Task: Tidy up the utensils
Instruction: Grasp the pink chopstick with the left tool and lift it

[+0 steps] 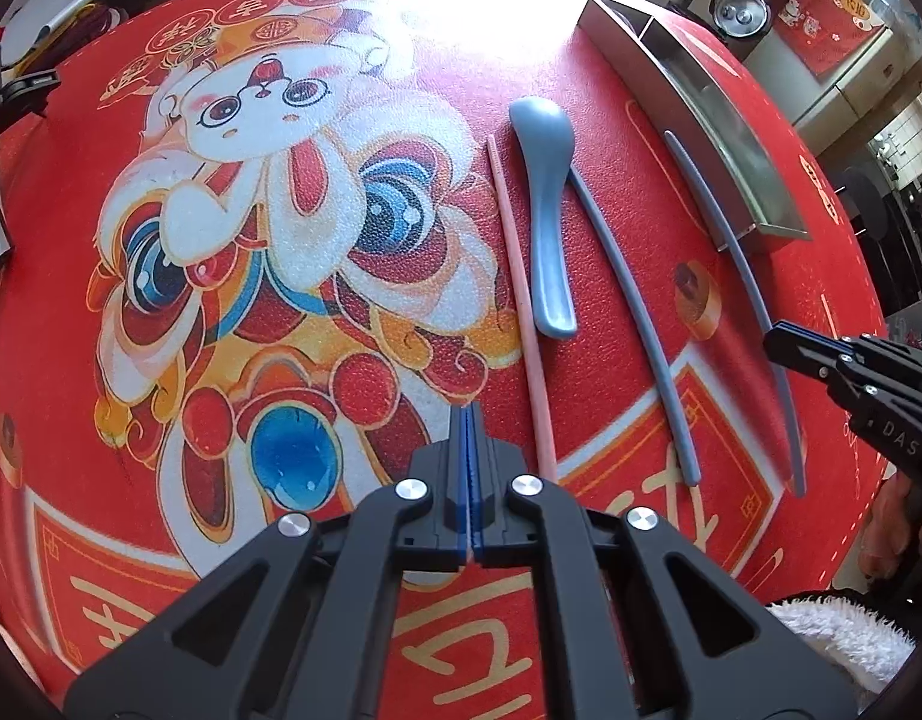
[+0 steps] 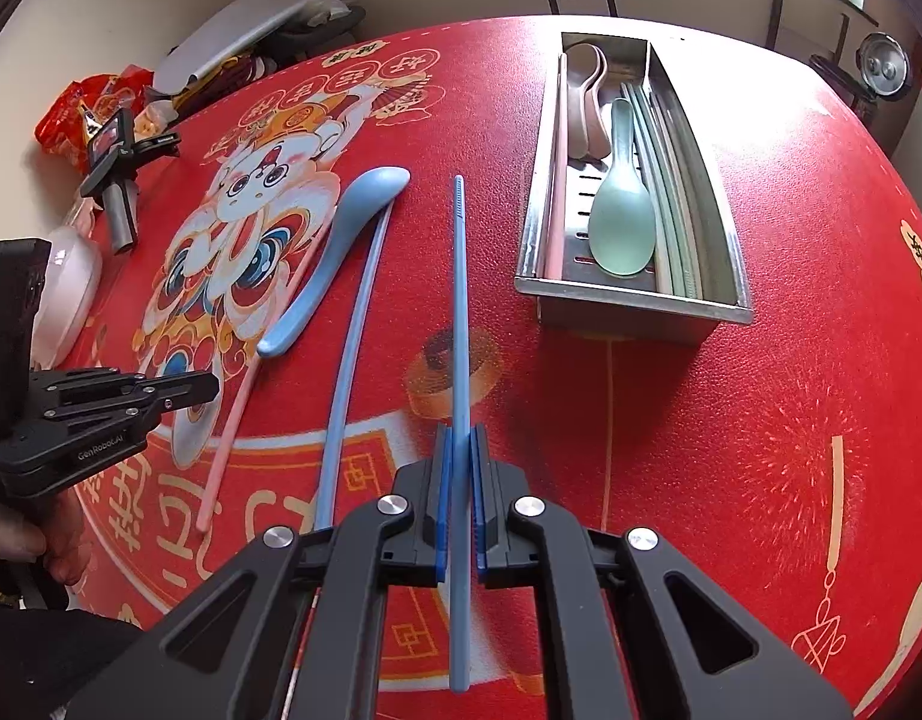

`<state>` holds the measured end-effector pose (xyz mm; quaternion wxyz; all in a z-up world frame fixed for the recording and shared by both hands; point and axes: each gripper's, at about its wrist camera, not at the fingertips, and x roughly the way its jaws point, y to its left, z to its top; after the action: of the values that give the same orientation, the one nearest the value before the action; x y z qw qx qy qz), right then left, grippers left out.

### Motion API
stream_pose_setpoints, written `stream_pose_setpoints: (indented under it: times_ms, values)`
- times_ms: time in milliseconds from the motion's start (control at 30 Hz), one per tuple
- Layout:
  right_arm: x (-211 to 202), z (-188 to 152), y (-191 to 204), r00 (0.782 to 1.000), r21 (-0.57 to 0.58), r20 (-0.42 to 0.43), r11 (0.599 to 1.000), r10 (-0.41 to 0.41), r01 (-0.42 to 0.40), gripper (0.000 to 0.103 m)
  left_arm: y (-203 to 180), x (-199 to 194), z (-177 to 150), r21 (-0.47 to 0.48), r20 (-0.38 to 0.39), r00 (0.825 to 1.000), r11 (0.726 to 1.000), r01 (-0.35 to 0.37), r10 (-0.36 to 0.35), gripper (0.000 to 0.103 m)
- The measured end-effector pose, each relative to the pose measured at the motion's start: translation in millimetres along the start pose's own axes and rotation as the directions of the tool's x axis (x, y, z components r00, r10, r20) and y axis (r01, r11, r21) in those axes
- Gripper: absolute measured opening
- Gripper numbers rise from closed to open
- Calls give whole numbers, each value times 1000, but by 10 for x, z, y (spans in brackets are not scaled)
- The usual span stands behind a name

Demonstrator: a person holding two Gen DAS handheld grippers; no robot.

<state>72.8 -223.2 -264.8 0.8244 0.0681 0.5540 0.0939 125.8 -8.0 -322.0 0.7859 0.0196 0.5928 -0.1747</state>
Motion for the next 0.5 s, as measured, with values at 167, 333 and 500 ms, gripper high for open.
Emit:
stream_pose_setpoints:
  times_ms: [167,333,500]
  values:
    - [12,2,-11,1000,7,-3,1000,0,0,6,-46,-7,77,6,2,998,998,59,-59,21]
    - [29,3,-2,1000,0,-8,1000,0,0,6,-193,80,143,53,-12,999,998,42,-41,22]
    - [41,3,-28,1000,9,-10,1000,-4,4,6,-328,132,186,101,10,1000,995,-25,24,20]
